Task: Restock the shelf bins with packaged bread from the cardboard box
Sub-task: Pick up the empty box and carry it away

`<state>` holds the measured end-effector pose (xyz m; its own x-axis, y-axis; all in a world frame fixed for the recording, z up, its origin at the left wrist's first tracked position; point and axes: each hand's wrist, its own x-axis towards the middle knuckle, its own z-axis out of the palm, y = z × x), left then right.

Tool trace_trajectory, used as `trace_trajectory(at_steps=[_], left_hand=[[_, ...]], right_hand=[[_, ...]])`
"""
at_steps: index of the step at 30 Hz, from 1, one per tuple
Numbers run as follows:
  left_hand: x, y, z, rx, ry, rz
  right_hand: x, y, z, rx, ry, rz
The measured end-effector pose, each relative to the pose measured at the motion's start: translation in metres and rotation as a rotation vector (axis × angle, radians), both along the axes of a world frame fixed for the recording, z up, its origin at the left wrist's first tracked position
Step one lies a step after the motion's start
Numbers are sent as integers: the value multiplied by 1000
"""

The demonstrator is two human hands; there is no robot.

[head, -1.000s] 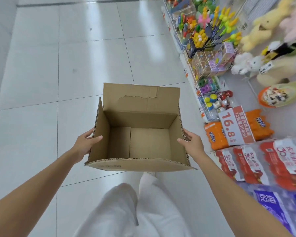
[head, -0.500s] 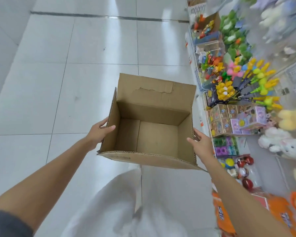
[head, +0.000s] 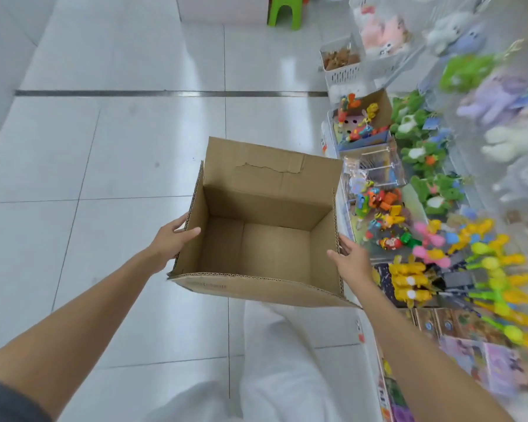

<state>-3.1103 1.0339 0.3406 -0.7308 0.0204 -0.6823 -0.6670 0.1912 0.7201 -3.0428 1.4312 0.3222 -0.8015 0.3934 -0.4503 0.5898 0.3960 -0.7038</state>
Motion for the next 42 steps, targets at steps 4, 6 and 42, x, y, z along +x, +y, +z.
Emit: trace_trajectory(at_steps=[4, 6, 42], left_hand=[[-140, 33, 7, -22, -1, 12], [-201, 50, 18, -23, 14, 11], [-1039, 259, -72, -147, -56, -583]], right_hand=[[-140, 33, 12, 1, -25, 22], [-200, 44, 26, 5, -22, 21], [-808, 96, -66, -162, -77, -807]])
